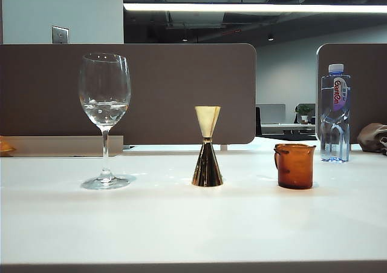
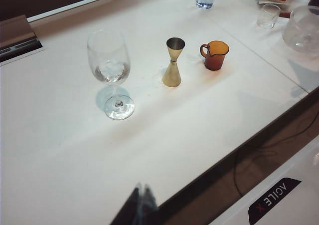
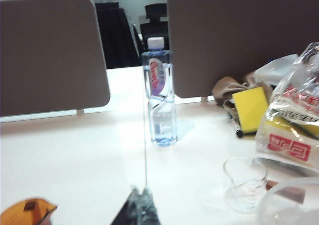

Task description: Pick up the small amber measuring cup and pour the water in it into the jigger, then pick up the jigger and pour the water in it into the wine glass.

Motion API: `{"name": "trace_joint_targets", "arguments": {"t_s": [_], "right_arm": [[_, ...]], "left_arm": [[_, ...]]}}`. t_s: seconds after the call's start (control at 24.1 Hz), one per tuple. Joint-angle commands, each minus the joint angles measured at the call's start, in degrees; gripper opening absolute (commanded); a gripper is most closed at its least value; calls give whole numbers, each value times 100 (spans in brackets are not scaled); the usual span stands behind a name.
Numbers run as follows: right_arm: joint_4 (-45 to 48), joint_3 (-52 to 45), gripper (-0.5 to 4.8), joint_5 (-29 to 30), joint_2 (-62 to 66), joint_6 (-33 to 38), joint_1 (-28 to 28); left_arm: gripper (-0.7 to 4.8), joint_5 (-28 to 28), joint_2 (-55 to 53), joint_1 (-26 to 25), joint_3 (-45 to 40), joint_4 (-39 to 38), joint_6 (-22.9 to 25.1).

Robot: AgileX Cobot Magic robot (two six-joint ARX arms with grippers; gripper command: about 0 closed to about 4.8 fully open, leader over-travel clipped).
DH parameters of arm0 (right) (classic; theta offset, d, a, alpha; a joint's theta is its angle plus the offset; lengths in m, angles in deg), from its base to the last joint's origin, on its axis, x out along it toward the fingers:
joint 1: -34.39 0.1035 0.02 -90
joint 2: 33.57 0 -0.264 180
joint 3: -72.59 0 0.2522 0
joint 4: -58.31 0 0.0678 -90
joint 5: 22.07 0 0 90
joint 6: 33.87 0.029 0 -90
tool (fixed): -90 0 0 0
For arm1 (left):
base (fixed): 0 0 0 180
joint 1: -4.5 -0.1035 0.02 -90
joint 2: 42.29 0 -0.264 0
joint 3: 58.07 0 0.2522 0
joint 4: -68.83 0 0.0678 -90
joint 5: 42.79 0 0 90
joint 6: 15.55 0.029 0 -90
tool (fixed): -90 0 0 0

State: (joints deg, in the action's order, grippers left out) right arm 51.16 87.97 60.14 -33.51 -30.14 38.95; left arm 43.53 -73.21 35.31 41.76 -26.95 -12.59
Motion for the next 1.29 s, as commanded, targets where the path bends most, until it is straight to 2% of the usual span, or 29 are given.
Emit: {"name": "trace_joint_targets", "arguments": {"t_s": [0.04,0.37,0.54,0.62,0.83,1.29], "right_arm": [[129,-105,-1,46,9,-11,-7],[-411,-160,-1,22,7,-42,-7],[-1143,-160,-1,66,7,-33,-63],[-1355,-160,-1,553,7,-33,-391],[-1589,-160,-1,796,7,-33,-664],[-1711,-160,-1,787,7,-63,-688]], "left_arm": [[-2,-13,-2,-9,20,-20,-17],[-2,-13,-2,-9,20,-20,-17],[-2,-15,-2,-9,20,-20,-17],[-2,-13,-2,-9,20,-20,-17],[-2,-15,-2,-9,20,-20,-17],[-2,-13,-2,-9,20,-20,-17]]}}
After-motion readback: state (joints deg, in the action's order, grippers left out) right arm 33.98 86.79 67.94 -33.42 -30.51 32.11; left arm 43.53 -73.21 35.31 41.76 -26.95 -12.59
